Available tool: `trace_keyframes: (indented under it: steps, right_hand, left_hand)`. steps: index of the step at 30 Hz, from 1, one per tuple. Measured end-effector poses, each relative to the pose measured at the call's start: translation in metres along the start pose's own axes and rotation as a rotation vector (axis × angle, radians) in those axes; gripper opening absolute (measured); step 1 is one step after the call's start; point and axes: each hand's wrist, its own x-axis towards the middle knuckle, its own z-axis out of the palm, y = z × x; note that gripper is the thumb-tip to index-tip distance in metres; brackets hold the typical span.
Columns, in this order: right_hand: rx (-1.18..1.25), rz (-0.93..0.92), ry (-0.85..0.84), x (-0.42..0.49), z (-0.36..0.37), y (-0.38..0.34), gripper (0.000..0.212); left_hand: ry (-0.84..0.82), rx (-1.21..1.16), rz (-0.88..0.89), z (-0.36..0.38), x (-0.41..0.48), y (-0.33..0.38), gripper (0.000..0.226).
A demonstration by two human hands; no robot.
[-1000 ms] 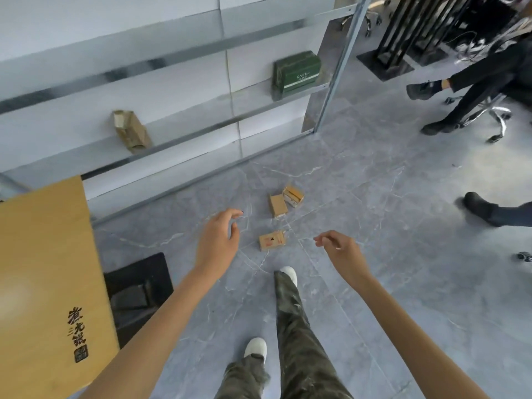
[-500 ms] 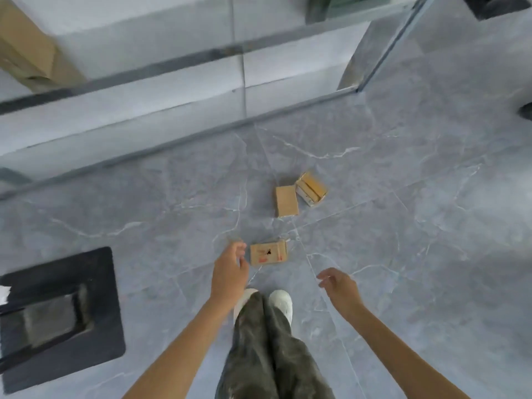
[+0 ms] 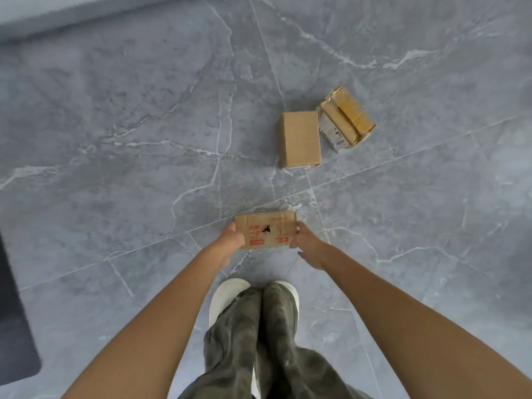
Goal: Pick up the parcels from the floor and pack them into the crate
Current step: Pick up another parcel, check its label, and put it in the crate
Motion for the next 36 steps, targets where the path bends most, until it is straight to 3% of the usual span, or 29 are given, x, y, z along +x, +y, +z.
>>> trace_keyframes:
  steps: [2, 8, 12, 16, 21, 28, 32, 36]
  right_hand:
    - [0.067, -0.001, 0.012, -0.014, 0.0, -0.002, 0.047]
    - [0.224, -0.14, 0.034, -0.119, -0.028, -0.034, 0.05]
    - [0.297, -0.22, 0.022, -0.23, -0.03, -0.075, 0.048]
    - [0.403, -0.373, 0.013, -0.357, -0.023, -0.118, 0.034]
    - [0.496, -0.488, -0.071, -0.509, -0.003, -0.155, 0.031]
    - [0.419, -0.712, -0.006, -0.695, 0.018, -0.235, 0.027]
    - [0.496, -0.894, -0.025, -0.795, 0.016, -0.28, 0.011]
    - [0.539, -1.074, 0.019, -0.875, 0.013, -0.292, 0.032]
  left_hand:
    - [0.021, -0.068, 0.015, -0.001, -0.015, -0.001, 0.05]
    - [0.102, -0.278, 0.205, -0.036, -0.146, 0.039, 0.046]
    - [0.106, -0.332, 0.262, -0.065, -0.265, 0.077, 0.06]
    - [0.118, -0.431, 0.329, -0.092, -0.398, 0.121, 0.043]
    - [0.167, -0.417, 0.444, -0.131, -0.567, 0.148, 0.04]
    - [0.284, -0.317, 0.732, -0.175, -0.767, 0.186, 0.04]
    - [0.248, -0.44, 0.93, -0.183, -0.866, 0.202, 0.012]
    - [0.286, -0.527, 1.105, -0.18, -0.934, 0.201, 0.02]
